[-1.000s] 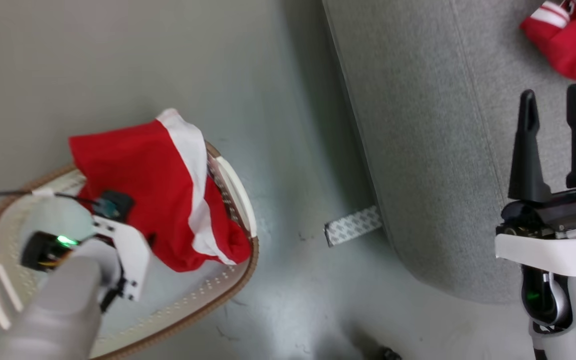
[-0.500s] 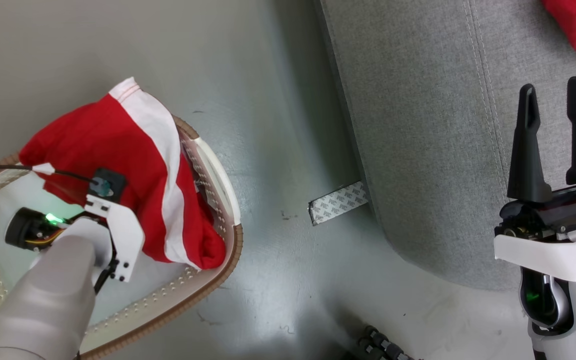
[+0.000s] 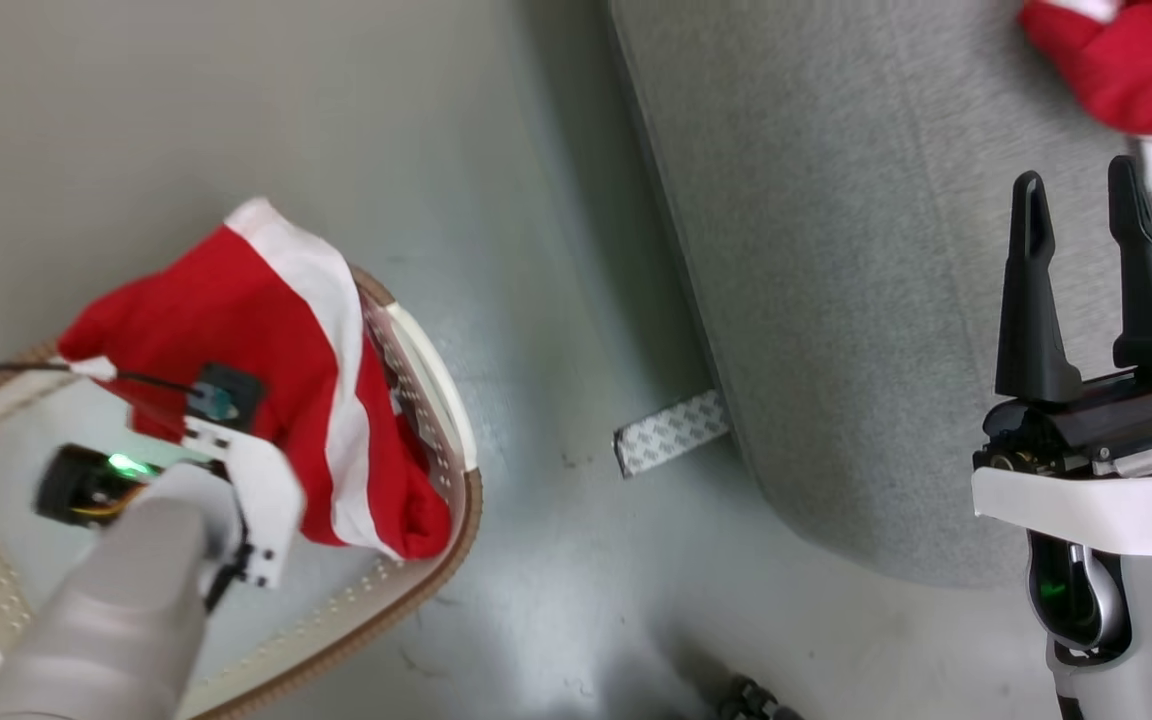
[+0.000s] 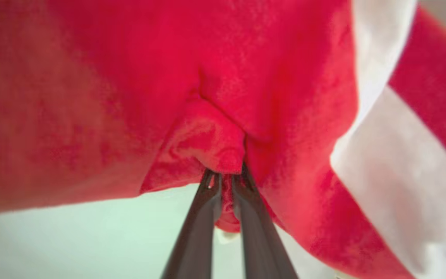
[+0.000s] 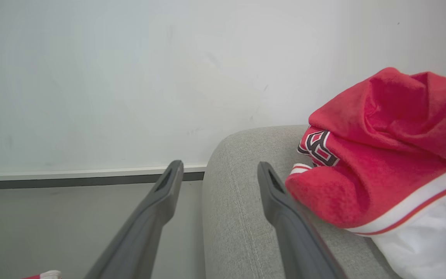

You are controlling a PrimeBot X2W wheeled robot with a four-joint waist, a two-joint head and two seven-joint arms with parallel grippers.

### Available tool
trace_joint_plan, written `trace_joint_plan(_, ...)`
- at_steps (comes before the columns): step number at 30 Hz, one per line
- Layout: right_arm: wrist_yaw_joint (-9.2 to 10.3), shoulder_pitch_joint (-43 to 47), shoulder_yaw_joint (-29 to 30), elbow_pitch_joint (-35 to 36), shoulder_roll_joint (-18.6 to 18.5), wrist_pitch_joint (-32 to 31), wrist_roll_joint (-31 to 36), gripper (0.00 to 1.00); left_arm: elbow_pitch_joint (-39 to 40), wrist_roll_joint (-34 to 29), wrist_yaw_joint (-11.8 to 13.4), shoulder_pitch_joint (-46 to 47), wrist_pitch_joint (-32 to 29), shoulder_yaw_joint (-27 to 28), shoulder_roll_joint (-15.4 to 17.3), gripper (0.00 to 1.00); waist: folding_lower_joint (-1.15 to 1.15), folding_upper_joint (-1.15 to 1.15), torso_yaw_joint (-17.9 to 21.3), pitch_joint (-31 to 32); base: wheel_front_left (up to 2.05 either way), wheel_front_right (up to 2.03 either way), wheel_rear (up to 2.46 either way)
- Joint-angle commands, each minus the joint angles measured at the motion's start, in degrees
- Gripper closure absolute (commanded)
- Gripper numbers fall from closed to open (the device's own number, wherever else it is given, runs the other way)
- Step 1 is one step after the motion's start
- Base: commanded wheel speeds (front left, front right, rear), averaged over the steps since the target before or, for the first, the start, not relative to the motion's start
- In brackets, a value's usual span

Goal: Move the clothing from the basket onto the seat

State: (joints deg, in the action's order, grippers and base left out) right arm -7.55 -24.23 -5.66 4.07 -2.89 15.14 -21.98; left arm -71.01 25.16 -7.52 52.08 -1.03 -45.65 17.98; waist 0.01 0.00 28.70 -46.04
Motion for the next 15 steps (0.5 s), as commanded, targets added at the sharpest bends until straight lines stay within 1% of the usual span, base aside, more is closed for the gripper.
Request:
trace_joint_plan(1,0.13,-0.2,0.1,-0.4,0.0,0.0,0.8,0.00,0.2,0.7,0.1,-1.1,1.2,0.0,-0.8,1.00,-0.01,0.00,-1.3,2.6,0.00,0.00,0.00)
trace_joint_plan(6,0.13,0.6,0.5,-2.0,0.0,0.0,4.2,0.00,2.1,3.5,0.1,-3.5,5.3,-1.1,-3.2,1.00,-0.01,0.00,-3.9,9.4,0.00,0.00,0.00)
trace_joint_plan(15,0.13,4.3,2.1,-5.6,-0.1,0.0,9.5,0.00,7.2,11.3,0.1,-10.8,11.6,-5.5,-7.3,1.00,-0.01,0.00,-9.1,24.9,0.00,0.00,0.00)
